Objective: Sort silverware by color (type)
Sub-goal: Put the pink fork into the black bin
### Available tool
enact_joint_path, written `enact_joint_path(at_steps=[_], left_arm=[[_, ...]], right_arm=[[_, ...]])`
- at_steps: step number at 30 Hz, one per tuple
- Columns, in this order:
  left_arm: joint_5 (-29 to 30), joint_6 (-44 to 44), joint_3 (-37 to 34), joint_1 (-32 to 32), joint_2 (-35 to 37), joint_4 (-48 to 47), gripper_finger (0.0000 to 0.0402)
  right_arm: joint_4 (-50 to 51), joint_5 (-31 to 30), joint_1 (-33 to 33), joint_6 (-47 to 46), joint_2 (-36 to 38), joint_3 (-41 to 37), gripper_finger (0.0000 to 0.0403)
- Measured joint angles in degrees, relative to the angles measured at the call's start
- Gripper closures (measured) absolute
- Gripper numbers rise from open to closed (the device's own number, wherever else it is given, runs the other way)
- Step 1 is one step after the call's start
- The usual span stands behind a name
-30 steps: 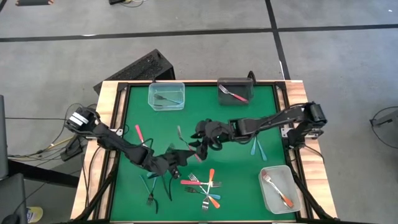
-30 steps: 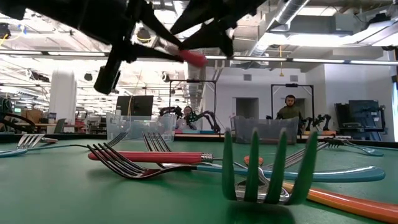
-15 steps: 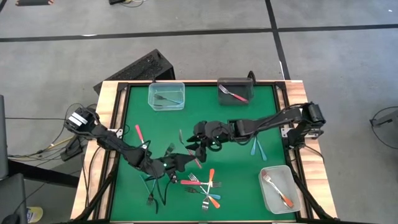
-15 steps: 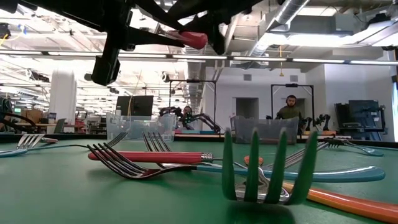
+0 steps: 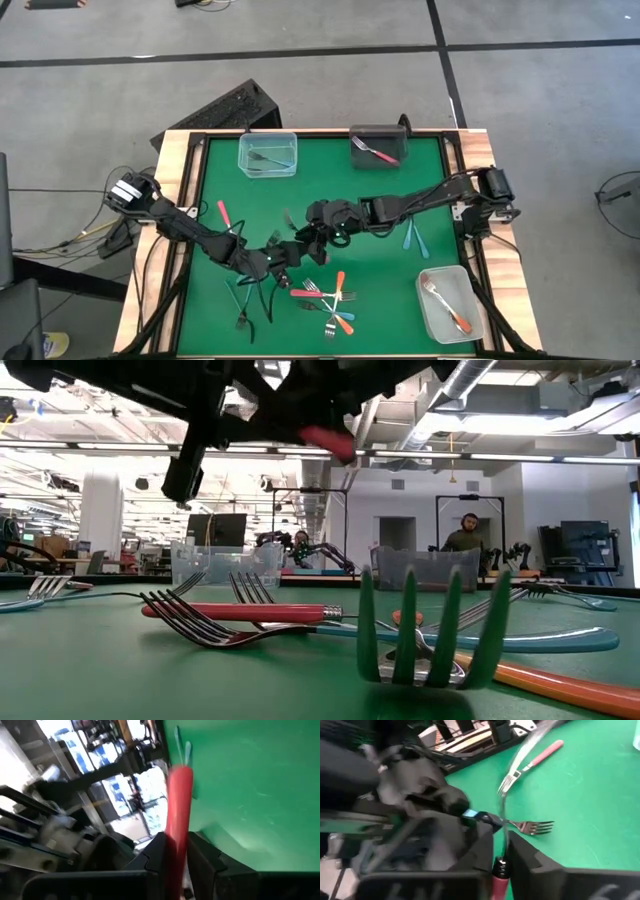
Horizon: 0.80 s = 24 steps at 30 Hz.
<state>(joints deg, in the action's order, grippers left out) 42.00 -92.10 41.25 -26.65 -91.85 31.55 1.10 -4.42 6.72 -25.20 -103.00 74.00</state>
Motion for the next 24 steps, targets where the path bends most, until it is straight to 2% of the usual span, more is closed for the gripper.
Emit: enact_joint_path(at_steps=[1, 3, 6, 10, 13, 16, 18, 21, 24], left_arm=[[0.3, 1.5, 0.0, 0.0, 0.0, -0.4, 0.0360], [0.8, 7.6, 0.0, 0.2, 0.0, -0.3, 0.0356], [1.2, 23.2, 0.1, 0.7, 0.1, 0.1, 0.0341], [2.7, 44.5, 0.0, 1.9, 0.1, -3.8, 0.0325], [3.4, 55.5, -0.1, 2.5, 0.1, -8.5, 0.0318], [4.9, 64.7, -0.2, 3.4, 0.1, -13.9, 0.0314], [5.1, 70.3, -0.2, 4.1, 0.3, -18.1, 0.0314], [2.8, 78.3, -0.2, 5.4, 1.5, -24.7, 0.0318], [-0.1, 85.8, -0.2, 6.5, 3.7, -31.2, 0.0330]], right_arm=[[0.7, 0.2, -0.1, 0.6, 0.3, 0.0, 0.0364], [3.0, 0.0, -0.4, 3.4, 1.0, 0.0, 0.0364], [9.3, -3.7, -1.4, 5.6, 1.6, 0.1, 0.0364], [24.2, -19.5, -2.4, 9.3, 3.5, 1.6, 0.0364], [34.1, -32.5, -3.6, 17.1, 5.1, 1.4, 0.0364], [39.6, -38.2, -7.3, 23.8, 6.4, 1.4, 0.0364], [40.2, -38.6, -11.1, 27.7, 7.2, 1.5, 0.0364], [39.6, -35.7, -17.4, 34.8, 8.4, -0.2, 0.0364], [36.1, -29.0, -23.7, 42.4, 8.8, -1.7, 0.0364]])
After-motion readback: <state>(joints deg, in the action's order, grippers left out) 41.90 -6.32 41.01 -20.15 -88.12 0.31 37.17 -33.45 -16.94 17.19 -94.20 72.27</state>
